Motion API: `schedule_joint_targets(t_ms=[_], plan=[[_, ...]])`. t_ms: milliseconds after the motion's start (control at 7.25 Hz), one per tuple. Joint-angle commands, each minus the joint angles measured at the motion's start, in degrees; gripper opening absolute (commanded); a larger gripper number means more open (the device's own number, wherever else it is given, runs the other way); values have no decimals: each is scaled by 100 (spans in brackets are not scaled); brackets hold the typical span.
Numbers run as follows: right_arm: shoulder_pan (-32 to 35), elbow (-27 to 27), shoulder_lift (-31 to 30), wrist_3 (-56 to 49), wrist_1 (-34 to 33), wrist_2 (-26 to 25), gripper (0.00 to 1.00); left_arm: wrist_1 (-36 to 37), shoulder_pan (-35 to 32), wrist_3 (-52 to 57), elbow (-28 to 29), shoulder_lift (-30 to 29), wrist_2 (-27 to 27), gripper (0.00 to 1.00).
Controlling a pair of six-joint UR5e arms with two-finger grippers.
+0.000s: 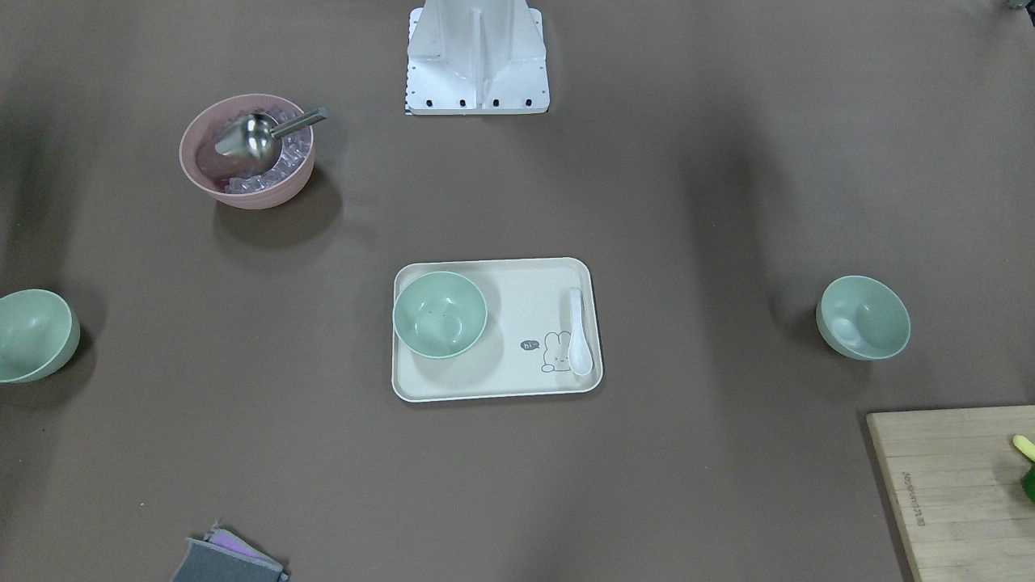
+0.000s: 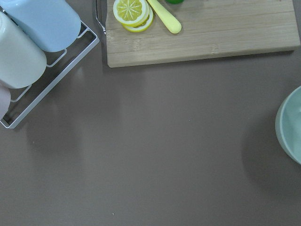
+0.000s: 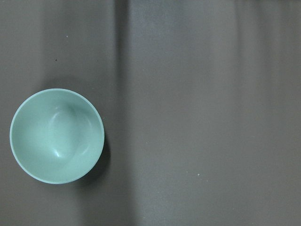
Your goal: Stack green bowls together
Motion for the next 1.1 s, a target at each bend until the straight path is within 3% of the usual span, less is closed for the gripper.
schedule_joint_targets(t_ms=[0,966], plan=[[-9,22,3,10,4,23,100,-126,9,62,-5,85,5,99],[-9,13,29,19,5,49,100,-224,18,20,127,33,66,99]])
